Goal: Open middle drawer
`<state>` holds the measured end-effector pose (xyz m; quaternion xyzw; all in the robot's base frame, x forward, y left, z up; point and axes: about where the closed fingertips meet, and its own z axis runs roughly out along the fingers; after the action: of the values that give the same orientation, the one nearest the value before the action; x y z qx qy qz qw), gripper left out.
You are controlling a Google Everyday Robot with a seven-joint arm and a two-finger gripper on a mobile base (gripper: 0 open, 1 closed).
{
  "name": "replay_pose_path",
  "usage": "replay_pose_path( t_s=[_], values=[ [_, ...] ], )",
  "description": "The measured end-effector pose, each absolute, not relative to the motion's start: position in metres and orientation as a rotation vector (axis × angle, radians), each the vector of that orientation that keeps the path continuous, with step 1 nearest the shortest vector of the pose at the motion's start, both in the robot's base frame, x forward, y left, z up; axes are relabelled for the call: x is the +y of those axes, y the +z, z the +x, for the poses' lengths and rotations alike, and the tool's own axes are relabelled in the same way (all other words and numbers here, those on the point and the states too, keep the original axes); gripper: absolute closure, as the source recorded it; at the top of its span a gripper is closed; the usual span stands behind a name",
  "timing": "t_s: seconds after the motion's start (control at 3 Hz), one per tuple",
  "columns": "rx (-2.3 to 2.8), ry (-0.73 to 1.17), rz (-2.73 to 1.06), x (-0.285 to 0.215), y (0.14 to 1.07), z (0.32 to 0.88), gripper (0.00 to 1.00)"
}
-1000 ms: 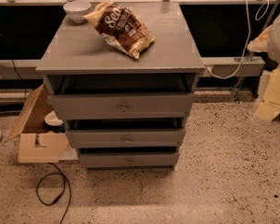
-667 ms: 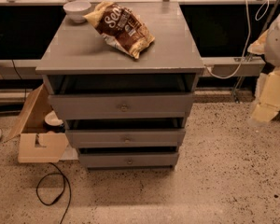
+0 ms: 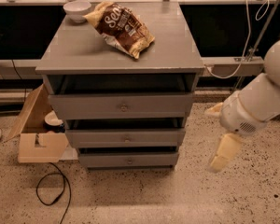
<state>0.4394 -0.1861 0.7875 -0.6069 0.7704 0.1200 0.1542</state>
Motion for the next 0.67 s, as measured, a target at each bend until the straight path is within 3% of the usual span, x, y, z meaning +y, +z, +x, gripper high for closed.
replay_pose_path(
  t_s=[0.33,0.67],
  values=[
    [2.094,0.557,-1.758,-0.1458,0.7091,0.4417,0.0],
    [2.094,0.557,-1.758,-0.1458,0.7091,0.4417,0.0]
  ],
)
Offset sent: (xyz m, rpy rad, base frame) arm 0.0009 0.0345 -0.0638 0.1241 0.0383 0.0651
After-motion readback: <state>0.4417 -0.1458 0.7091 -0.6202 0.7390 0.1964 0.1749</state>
